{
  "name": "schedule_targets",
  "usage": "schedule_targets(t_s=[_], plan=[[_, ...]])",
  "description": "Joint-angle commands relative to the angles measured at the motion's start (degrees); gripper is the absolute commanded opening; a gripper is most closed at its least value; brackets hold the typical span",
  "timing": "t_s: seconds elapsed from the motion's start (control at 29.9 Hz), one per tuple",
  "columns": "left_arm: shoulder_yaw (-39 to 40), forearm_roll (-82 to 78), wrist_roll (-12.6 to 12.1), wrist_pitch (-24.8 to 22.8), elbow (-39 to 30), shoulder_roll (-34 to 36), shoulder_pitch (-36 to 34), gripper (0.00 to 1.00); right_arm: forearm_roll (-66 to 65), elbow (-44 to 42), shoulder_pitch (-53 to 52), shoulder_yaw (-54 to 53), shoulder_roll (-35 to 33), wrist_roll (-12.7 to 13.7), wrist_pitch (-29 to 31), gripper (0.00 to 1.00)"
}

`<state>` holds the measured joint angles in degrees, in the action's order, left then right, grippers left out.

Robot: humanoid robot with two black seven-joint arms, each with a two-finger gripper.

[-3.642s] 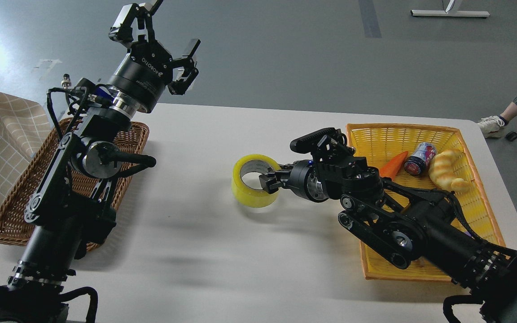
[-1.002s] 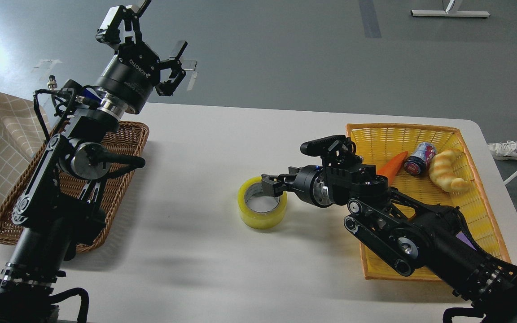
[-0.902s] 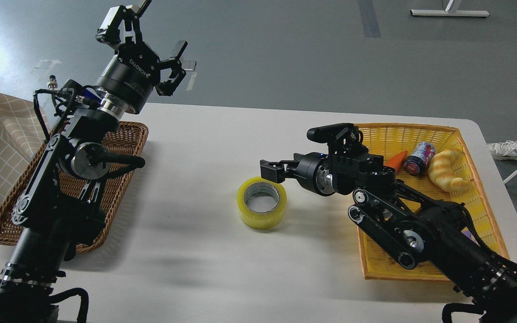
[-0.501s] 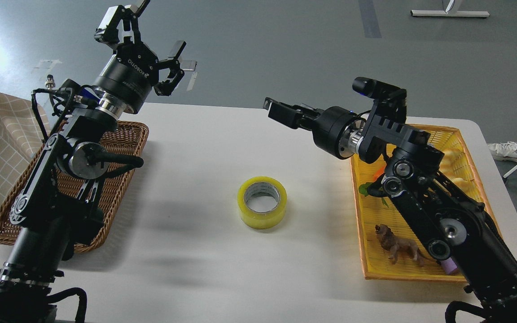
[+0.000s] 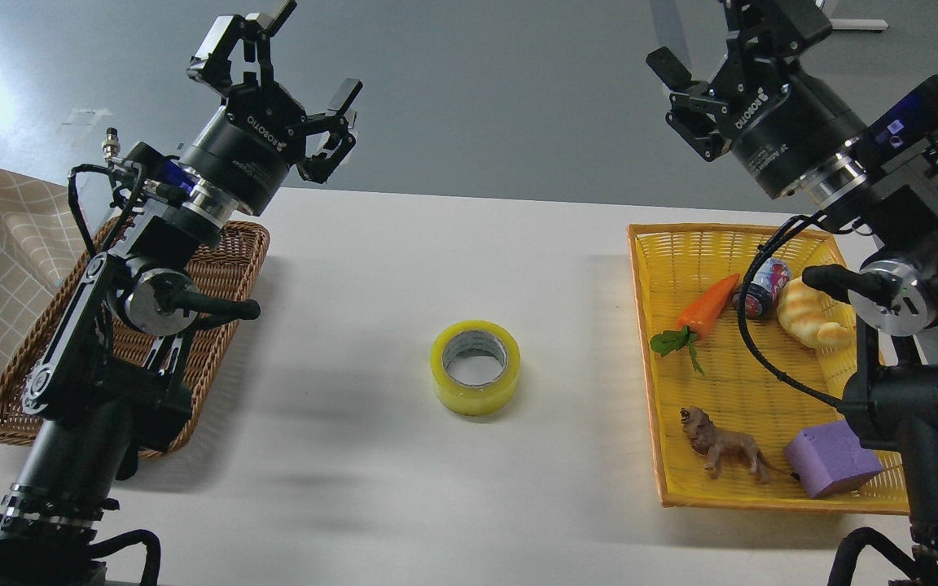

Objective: Place and transfer tape with both arms
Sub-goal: 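Withdraw the right gripper up and away from the tape, then move the left gripper down toward the tape roll on the table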

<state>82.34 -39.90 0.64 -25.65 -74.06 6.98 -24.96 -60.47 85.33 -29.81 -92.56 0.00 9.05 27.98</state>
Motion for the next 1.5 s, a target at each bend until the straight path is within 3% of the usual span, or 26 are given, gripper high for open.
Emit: schedule_targets(t_s=[0.0,0.33,0.63,0.94,1.07,1.34,1.47], plan=[[0.1,1.3,0.0,1.0,1.0,-2.8,-0.1,0.98,0.9,0.1,0.6,-3.8,0.0,-0.1,0.0,0.99],[-0.9,5.1,-1.0,4.0,0.8,-4.9,-0.8,0.98,2.1,-0.4,-0.4,-6.2,0.0,-0.2,0.0,0.99],[-4.7,1.9,-0.2,8.0,-0.1,-3.0,-1.8,0.98,2.1,-0.5,-2.4,-6.1,0.0,-0.2,0.0,0.99],[-7.0,-23.2,1.3,9.7,-5.3,-1.6,-1.9,0.98,2.1,-0.4,-2.1,-5.3,0.0,-0.1,0.0,0.99],[-12.1,-32.8,1.4,15.1,-7.8,-1.1,-1.9,0.98,2.1,-0.3,-1.9,-5.3,0.0,-0.1,0.0,0.99],[-20.2,-48.3,-1.4,17.8,-9.5,-1.0,-1.5,0.98,2.1,-0.4,-2.5,-5.4,0.0,-0.1,0.0,0.99],[-22.7,-55.4,-1.4,18.3,-9.0,-0.4,-1.8,0.98,2.1,-0.5,-2.5,-5.4,0.0,-0.1,0.0,0.99]])
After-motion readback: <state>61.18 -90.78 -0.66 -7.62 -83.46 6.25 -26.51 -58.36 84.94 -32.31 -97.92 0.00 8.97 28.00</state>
